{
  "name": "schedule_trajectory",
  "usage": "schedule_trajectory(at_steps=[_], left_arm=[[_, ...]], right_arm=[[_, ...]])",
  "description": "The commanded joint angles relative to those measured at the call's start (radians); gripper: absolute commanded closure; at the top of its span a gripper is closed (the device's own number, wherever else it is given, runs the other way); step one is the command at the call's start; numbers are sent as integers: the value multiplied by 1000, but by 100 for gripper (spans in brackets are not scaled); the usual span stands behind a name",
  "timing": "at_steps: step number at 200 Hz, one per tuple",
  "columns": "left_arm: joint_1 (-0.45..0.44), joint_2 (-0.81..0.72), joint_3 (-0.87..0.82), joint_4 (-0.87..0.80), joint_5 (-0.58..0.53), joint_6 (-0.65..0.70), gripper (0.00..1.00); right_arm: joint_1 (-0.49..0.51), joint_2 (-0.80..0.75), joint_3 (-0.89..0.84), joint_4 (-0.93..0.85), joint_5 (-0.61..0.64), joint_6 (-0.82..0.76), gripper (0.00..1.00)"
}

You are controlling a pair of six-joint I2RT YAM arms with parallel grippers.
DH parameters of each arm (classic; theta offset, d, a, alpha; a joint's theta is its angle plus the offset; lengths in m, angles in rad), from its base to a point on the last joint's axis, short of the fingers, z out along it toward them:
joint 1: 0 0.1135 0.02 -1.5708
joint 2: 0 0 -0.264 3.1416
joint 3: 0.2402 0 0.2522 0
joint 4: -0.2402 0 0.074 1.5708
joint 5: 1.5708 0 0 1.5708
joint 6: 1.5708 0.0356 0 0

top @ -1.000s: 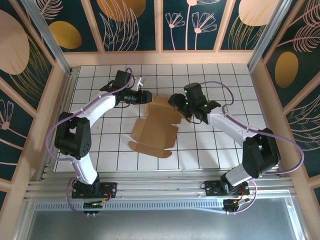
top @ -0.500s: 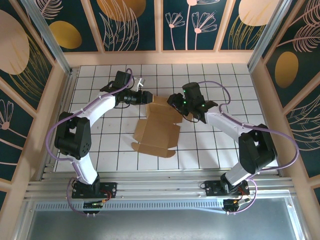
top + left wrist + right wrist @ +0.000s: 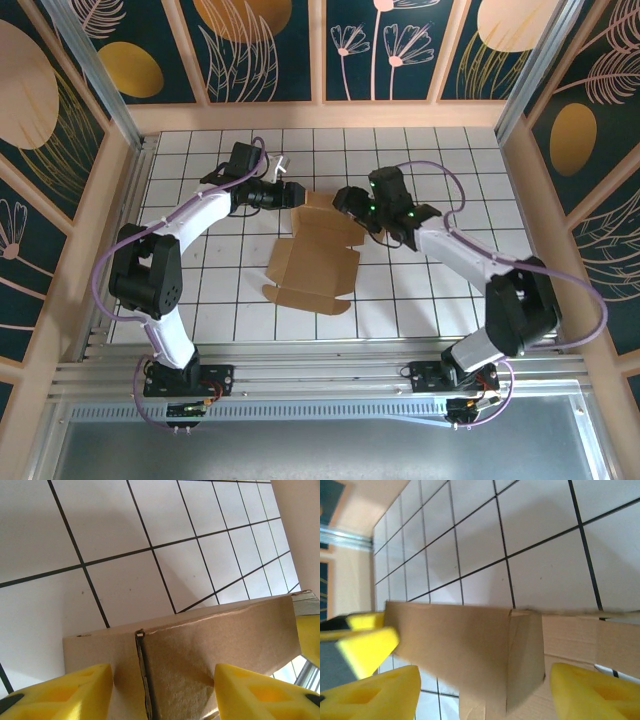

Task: Fold the paper box

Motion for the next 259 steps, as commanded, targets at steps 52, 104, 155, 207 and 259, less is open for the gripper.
schedule_trajectory(at_steps=[52, 104, 155, 207, 259], left_arm=[[-1, -32, -31, 5, -31, 17, 44], [-1, -34, -32, 1, -30, 13, 44], [-1, -44, -34, -2, -25, 13, 44], [-1, -48, -29, -12, -29, 23, 44], [-1, -40, -39, 5, -18, 11, 44]], right_arm=[[2, -387, -491, 224, 37, 142, 33], [23, -139, -435, 330, 136, 134, 41], [32, 46, -410, 512, 263, 99, 44], [34, 168, -419, 713, 176, 65, 45], [39, 210, -477, 929, 143, 1, 52]])
